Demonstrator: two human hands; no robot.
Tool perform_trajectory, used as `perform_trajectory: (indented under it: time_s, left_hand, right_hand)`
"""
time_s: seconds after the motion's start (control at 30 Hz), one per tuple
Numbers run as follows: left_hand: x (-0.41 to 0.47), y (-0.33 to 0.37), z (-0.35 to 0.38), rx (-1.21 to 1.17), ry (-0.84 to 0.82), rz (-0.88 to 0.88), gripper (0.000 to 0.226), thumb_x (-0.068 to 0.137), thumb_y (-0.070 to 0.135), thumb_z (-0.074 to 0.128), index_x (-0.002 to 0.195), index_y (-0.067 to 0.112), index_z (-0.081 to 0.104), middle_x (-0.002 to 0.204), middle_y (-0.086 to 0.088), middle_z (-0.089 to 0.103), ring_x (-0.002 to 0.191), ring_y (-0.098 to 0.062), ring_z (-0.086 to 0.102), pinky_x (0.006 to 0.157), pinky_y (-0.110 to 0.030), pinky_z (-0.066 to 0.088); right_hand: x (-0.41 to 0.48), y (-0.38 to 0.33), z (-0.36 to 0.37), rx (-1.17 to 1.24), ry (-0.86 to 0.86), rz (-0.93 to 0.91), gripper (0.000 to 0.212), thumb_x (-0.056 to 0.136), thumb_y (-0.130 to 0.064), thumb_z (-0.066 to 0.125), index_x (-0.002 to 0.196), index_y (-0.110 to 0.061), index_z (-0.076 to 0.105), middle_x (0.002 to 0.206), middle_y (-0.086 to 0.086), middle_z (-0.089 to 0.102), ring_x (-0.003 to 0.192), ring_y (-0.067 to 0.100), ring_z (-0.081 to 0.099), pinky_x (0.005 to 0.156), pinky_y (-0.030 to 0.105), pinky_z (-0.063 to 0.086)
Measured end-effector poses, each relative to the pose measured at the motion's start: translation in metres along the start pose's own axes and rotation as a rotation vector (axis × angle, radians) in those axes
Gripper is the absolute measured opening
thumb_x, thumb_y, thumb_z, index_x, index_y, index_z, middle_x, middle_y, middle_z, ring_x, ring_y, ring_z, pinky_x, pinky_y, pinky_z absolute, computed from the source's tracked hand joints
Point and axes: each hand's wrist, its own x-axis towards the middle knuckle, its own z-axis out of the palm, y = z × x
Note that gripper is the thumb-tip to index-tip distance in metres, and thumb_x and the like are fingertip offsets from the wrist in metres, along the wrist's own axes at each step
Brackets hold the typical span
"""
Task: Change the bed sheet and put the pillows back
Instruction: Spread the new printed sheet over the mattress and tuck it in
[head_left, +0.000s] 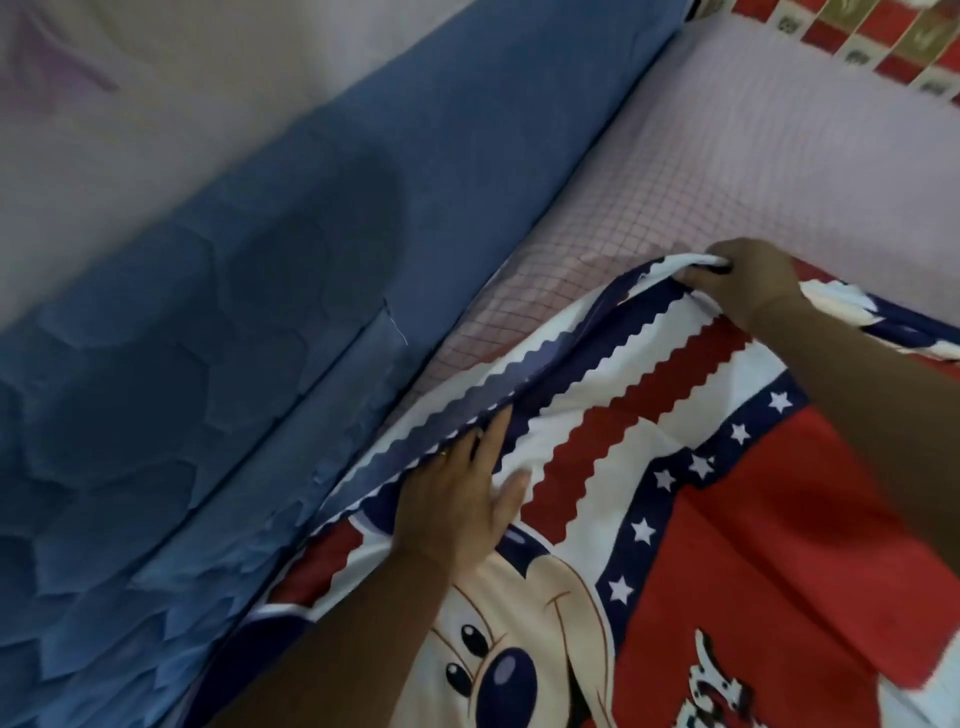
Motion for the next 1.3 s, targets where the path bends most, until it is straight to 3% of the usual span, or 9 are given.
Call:
perform_trajectory:
  time_s: [0.23, 0.43, 0.53, 0.6, 0.7, 0.83, 0.93, 1.07, 1.3]
  left_hand:
    - [0.028, -0.004, 0.0, 0.069, 0.013, -0.129, 0.08, 0.092, 0.07, 0.021, 0.155, 0.02, 0.017, 0.155, -0.011, 0.035, 0.134, -0.036, 0.044, 0.102, -0.053, 0.04]
    - [0.034, -0.011, 0.005, -0.042, -0.046, -0.135, 0.087, 0.084, 0.08, -0.005, 0.154, 0.029, -0.006, 0.162, -0.002, 0.019, 0.146, -0.026, 0.028, 0.109, -0.032, 0.015]
    - [0.04, -0.015, 0.006, -0.123, -0.047, -0.179, 0.093, 0.071, 0.084, -0.019, 0.15, 0.035, -0.018, 0.162, 0.002, 0.017, 0.147, -0.023, 0.025, 0.111, -0.029, 0.008]
    - [0.04, -0.015, 0.006, -0.144, -0.042, -0.178, 0.091, 0.069, 0.085, -0.022, 0.147, 0.038, -0.021, 0.162, 0.003, 0.017, 0.147, -0.022, 0.025, 0.111, -0.028, 0.008]
    - [0.04, -0.014, 0.002, -0.145, -0.105, -0.191, 0.091, 0.062, 0.084, -0.028, 0.141, 0.04, -0.031, 0.163, 0.006, 0.007, 0.149, -0.019, 0.015, 0.112, -0.026, 0.003]
    - [0.067, -0.009, -0.008, -0.263, -0.202, -0.197, 0.088, 0.074, 0.084, -0.002, 0.149, 0.041, -0.019, 0.163, 0.008, 0.008, 0.149, -0.019, 0.017, 0.118, -0.037, 0.019]
    - [0.103, 0.014, -0.005, -0.317, -0.216, -0.271, 0.079, 0.091, 0.071, 0.022, 0.151, 0.037, -0.017, 0.164, 0.003, 0.001, 0.15, -0.021, 0.01, 0.119, -0.044, 0.015]
    - [0.127, 0.035, 0.004, -0.408, -0.168, -0.366, 0.084, 0.087, 0.073, 0.017, 0.155, 0.029, -0.005, 0.164, -0.002, 0.003, 0.15, -0.021, 0.006, 0.12, -0.039, 0.005]
    - [0.161, 0.016, 0.006, -0.569, -0.284, -0.267, 0.073, 0.096, 0.063, 0.027, 0.152, 0.039, -0.013, 0.164, 0.006, 0.001, 0.149, -0.017, 0.01, 0.118, -0.039, 0.016]
  right_hand:
    - [0.068, -0.073, 0.03, 0.112, 0.028, -0.158, 0.034, 0.087, -0.03, 0.068, 0.092, 0.004, 0.066, 0.084, 0.015, 0.059, 0.078, 0.025, 0.054, 0.069, 0.03, 0.039]
    - [0.086, -0.076, 0.081, 0.195, -0.073, -0.177, 0.027, 0.093, -0.035, 0.059, 0.098, -0.008, 0.06, 0.102, 0.01, 0.054, 0.09, 0.021, 0.052, 0.085, 0.032, 0.042]
    - [0.079, -0.065, 0.099, 0.25, -0.133, -0.181, 0.055, 0.097, -0.032, 0.052, 0.144, -0.008, 0.036, 0.154, 0.01, 0.03, 0.141, 0.023, 0.03, 0.119, 0.038, 0.021]
    - [0.072, -0.064, 0.103, 0.319, -0.085, -0.174, 0.066, 0.099, -0.03, 0.049, 0.153, -0.011, 0.018, 0.161, 0.006, 0.015, 0.147, 0.021, 0.015, 0.121, 0.037, 0.014]
    - [0.061, -0.065, 0.112, 0.25, 0.023, -0.211, 0.061, 0.1, -0.027, 0.045, 0.152, -0.008, 0.019, 0.161, 0.007, 0.014, 0.147, 0.021, 0.014, 0.12, 0.031, 0.012]
    - [0.061, -0.063, 0.125, 0.064, 0.059, -0.236, 0.06, 0.1, -0.04, 0.039, 0.151, -0.009, 0.026, 0.159, 0.007, 0.018, 0.142, 0.027, 0.027, 0.118, 0.039, 0.022]
    - [0.067, -0.06, 0.131, -0.006, 0.086, -0.25, 0.061, 0.1, -0.044, 0.035, 0.151, -0.01, 0.027, 0.159, 0.007, 0.02, 0.137, 0.032, 0.035, 0.115, 0.043, 0.026]
    - [0.072, -0.061, 0.134, -0.101, 0.101, -0.261, 0.068, 0.096, -0.051, 0.021, 0.149, -0.01, 0.031, 0.157, 0.007, 0.024, 0.132, 0.033, 0.038, 0.112, 0.042, 0.024]
    - [0.084, -0.064, 0.136, -0.138, 0.158, -0.224, 0.065, 0.096, -0.048, 0.024, 0.146, -0.008, 0.035, 0.153, 0.009, 0.032, 0.131, 0.034, 0.038, 0.113, 0.046, 0.019]
